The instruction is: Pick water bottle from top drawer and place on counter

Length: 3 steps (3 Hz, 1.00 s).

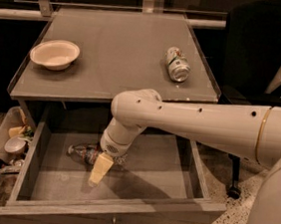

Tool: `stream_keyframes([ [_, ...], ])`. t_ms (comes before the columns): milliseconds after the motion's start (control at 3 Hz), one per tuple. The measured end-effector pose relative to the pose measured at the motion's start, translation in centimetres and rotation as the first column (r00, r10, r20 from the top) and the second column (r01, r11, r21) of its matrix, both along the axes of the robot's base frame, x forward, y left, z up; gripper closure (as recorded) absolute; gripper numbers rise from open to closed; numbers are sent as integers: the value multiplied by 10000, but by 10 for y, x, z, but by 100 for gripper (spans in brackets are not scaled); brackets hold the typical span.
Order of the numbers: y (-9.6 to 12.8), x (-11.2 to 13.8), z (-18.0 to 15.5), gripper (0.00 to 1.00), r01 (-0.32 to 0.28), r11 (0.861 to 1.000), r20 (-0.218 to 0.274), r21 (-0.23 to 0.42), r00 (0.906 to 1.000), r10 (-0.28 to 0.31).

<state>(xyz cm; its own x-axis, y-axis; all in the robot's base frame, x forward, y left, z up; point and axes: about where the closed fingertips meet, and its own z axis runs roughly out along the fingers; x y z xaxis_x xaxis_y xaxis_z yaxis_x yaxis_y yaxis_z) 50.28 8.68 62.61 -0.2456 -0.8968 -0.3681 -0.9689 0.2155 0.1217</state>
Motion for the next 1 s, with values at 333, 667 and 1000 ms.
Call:
stream_keyframes([
  [333, -10, 4, -18, 0, 303, 9995, 3, -19, 9995, -303],
  [667, -9, 4, -18, 19, 304, 9995, 8, -12, 9995, -304],
  [1000, -9, 4, -18, 41, 304, 9995, 8, -12, 9995, -304],
])
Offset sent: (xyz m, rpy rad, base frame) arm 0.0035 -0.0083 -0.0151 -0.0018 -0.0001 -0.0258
